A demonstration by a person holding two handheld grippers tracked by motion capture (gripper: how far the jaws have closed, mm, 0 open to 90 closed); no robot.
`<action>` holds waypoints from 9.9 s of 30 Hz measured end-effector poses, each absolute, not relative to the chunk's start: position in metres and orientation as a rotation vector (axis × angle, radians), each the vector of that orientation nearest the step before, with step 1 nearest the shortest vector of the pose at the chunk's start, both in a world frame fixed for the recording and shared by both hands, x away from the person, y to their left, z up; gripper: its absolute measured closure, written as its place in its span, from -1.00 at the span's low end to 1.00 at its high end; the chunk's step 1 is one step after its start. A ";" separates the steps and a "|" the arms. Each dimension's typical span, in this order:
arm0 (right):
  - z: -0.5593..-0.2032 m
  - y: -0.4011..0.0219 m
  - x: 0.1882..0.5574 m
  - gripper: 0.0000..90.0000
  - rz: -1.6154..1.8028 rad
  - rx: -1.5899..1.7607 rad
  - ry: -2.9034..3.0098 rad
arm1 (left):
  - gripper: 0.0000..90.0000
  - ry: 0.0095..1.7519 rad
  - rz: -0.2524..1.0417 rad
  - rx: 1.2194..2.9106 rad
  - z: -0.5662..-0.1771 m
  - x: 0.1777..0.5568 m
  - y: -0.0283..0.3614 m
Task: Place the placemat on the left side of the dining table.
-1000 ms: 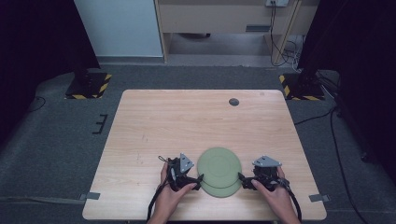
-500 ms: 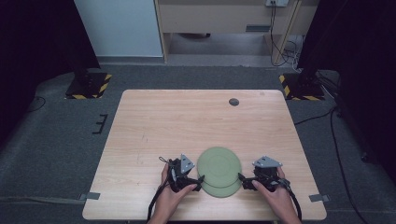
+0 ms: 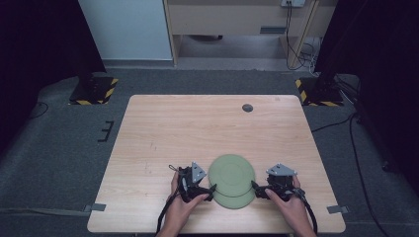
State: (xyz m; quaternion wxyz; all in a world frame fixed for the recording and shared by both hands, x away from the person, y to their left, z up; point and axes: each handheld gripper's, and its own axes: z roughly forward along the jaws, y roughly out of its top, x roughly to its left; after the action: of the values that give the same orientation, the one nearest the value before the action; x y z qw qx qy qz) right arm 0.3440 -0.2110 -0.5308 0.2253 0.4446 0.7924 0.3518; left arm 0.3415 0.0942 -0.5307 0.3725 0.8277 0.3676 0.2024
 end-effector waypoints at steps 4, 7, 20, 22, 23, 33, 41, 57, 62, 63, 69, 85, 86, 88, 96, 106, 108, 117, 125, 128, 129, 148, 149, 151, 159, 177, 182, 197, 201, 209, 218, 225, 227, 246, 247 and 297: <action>-0.530 -0.212 0.343 -0.91 0.971 1.216 2.202 | -0.99 0.963 0.487 2.116 -0.532 0.342 0.095; -0.530 -0.212 0.340 -0.91 0.978 1.211 2.218 | -0.99 0.967 0.467 2.112 -0.533 0.342 0.095; -0.532 -0.209 0.344 -0.94 0.973 1.222 2.201 | -1.00 0.966 0.499 2.110 -0.533 0.343 0.094; -0.532 -0.210 0.344 -0.91 0.976 1.226 2.206 | -1.00 0.970 0.495 2.110 -0.533 0.344 0.095; -0.531 -0.210 0.344 -0.90 0.977 1.226 2.209 | -1.00 0.970 0.495 2.110 -0.533 0.344 0.094; -0.531 -0.211 0.342 -0.91 0.976 1.222 2.216 | -0.96 0.918 0.449 2.109 -0.532 0.342 0.096; -0.530 -0.214 0.341 -0.91 0.981 1.225 2.211 | -0.92 0.849 0.347 2.087 -0.515 0.343 0.103; -0.530 -0.214 0.341 -0.89 0.995 1.221 2.217 | -0.91 0.941 0.304 2.125 -0.497 0.390 0.104; -0.531 -0.214 0.341 -0.89 0.988 1.222 2.219 | -0.91 0.949 0.260 2.131 -0.500 0.399 0.101; -0.531 -0.213 0.341 -0.89 0.989 1.224 2.219 | -0.90 0.942 0.263 2.146 -0.500 0.400 0.099; -0.531 -0.212 0.340 -0.88 0.988 1.212 2.221 | -0.87 0.914 0.254 2.183 -0.501 0.399 0.087; -0.532 -0.211 0.342 -0.86 0.992 1.211 2.210 | -0.80 0.896 0.233 2.223 -0.506 0.397 0.071; -0.532 -0.211 0.342 -0.86 0.993 1.214 2.209 | -0.79 0.896 0.231 2.226 -0.506 0.396 0.070; -0.532 -0.211 0.342 -0.86 0.995 1.215 2.204 | -0.76 0.893 0.239 2.233 -0.507 0.396 0.069; -0.533 -0.211 0.344 -0.89 0.994 1.222 2.207 | -0.66 0.917 0.218 2.241 -0.510 0.401 0.067; -0.533 -0.211 0.344 -0.89 0.994 1.221 2.205 | -0.52 0.940 0.177 2.261 -0.513 0.405 0.065; -0.533 -0.211 0.344 -0.89 0.994 1.222 2.205 | -0.51 0.949 0.164 2.260 -0.514 0.406 0.065; -0.533 -0.211 0.344 -0.89 0.995 1.222 2.207 | -0.49 0.990 0.098 2.233 -0.516 0.409 0.066; -0.533 -0.212 0.344 -0.89 0.996 1.223 2.208 | -0.50 1.001 0.075 2.220 -0.518 0.411 0.068; -0.533 -0.212 0.344 -0.89 0.997 1.226 2.209 | -0.51 1.001 0.070 2.218 -0.518 0.411 0.068; -0.533 -0.212 0.344 -0.89 0.997 1.226 2.208 | -0.52 1.002 0.070 2.215 -0.518 0.412 0.068; -0.534 -0.212 0.344 -0.89 1.004 1.231 2.207 | -0.40 1.025 0.092 2.164 -0.514 0.413 0.067; -0.534 -0.212 0.345 -0.90 1.004 1.233 2.207 | -0.39 1.019 0.096 2.169 -0.513 0.413 0.068; -0.534 -0.212 0.345 -0.90 1.005 1.235 2.206 | -0.36 1.018 0.106 2.147 -0.509 0.411 0.069; -0.534 -0.212 0.345 -0.90 1.006 1.237 2.206 | -0.23 0.993 0.106 2.119 -0.495 0.410 0.071; -0.534 -0.212 0.345 -0.92 1.010 1.243 2.213 | 0.13 0.993 0.045 2.043 -0.486 0.426 0.066; -0.534 -0.213 0.346 -0.93 1.009 1.244 2.214 | 0.38 0.966 0.048 2.046 -0.482 0.423 0.064; -0.535 -0.213 0.346 -0.93 1.011 1.243 2.212 | 0.72 0.998 0.067 2.027 -0.489 0.423 0.069; -0.534 -0.212 0.345 -0.93 1.011 1.243 2.212 | 0.72 0.995 0.097 2.044 -0.488 0.423 0.068; -0.534 -0.212 0.345 -0.92 1.003 1.238 2.210 | 0.76 0.993 0.105 2.039 -0.486 0.423 0.067; -0.533 -0.211 0.344 -0.89 1.003 1.224 2.214 | 0.75 1.010 0.103 2.040 -0.488 0.425 0.069; -0.533 -0.210 0.342 -0.88 1.012 1.220 2.237 | 0.73 1.017 0.103 2.047 -0.491 0.426 0.071; -0.533 -0.210 0.342 -0.88 1.015 1.214 2.242 | 0.72 1.024 0.102 2.045 -0.492 0.426 0.072; -0.534 -0.207 0.343 -0.93 1.019 1.206 2.249 | 0.74 1.015 0.096 2.051 -0.491 0.424 0.074; -0.534 -0.207 0.344 -0.95 1.014 1.209 2.245 | 0.76 1.013 0.096 2.048 -0.491 0.424 0.074; -0.529 -0.232 0.350 -0.88 0.987 1.298 2.135 | 0.90 0.998 0.234 2.033 -0.446 0.430 0.087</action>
State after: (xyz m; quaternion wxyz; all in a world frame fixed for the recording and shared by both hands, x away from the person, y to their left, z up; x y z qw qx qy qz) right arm 0.3501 -0.2315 -0.5291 0.2256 0.4708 0.7742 0.3579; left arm 0.4298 0.0871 -0.4465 0.4189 0.8108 0.3980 0.0935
